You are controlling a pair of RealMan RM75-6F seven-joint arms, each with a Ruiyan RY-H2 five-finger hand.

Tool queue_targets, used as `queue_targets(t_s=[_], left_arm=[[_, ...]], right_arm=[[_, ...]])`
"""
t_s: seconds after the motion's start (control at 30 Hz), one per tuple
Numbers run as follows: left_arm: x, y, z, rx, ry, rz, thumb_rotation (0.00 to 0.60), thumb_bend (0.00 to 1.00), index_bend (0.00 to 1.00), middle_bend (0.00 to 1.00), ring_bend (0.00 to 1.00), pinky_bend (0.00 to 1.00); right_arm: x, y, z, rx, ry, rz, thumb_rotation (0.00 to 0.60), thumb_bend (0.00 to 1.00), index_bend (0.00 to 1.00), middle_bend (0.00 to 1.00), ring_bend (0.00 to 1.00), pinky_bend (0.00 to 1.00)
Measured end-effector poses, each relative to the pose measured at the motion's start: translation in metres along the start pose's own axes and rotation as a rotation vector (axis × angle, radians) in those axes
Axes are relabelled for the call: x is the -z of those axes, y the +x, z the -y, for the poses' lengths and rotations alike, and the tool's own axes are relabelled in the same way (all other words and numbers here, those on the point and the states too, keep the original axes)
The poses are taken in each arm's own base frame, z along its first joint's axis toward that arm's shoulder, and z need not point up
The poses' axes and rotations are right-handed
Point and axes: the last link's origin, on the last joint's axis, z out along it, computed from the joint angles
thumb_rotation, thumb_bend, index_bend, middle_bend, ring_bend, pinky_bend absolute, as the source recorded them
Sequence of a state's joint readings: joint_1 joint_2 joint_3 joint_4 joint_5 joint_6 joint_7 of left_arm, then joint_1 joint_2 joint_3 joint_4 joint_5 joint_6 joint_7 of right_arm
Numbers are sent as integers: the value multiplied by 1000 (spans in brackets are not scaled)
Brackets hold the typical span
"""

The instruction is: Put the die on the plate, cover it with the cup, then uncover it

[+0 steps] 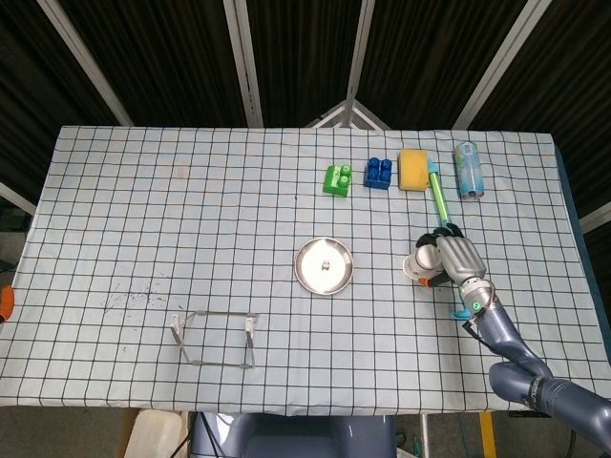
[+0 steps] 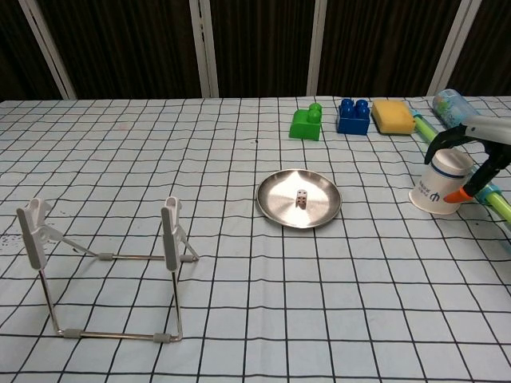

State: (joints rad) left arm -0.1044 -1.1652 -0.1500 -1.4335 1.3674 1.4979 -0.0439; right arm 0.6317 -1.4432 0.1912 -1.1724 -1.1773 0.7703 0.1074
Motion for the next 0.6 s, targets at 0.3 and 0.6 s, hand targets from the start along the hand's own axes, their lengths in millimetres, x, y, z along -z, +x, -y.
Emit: queue_targets(t_s=[0.3,0.6], left_arm=[[0,2,2,9,7,-8,600,678,357,0,0,29],[1,4,3,20,6,-10,600,678,357,0,0,29]], right_arm=[[10,11,4,-2,12,-13,600,47,14,172,101,0],[50,32,2,39,38,-87,600,47,9,169,101,0]])
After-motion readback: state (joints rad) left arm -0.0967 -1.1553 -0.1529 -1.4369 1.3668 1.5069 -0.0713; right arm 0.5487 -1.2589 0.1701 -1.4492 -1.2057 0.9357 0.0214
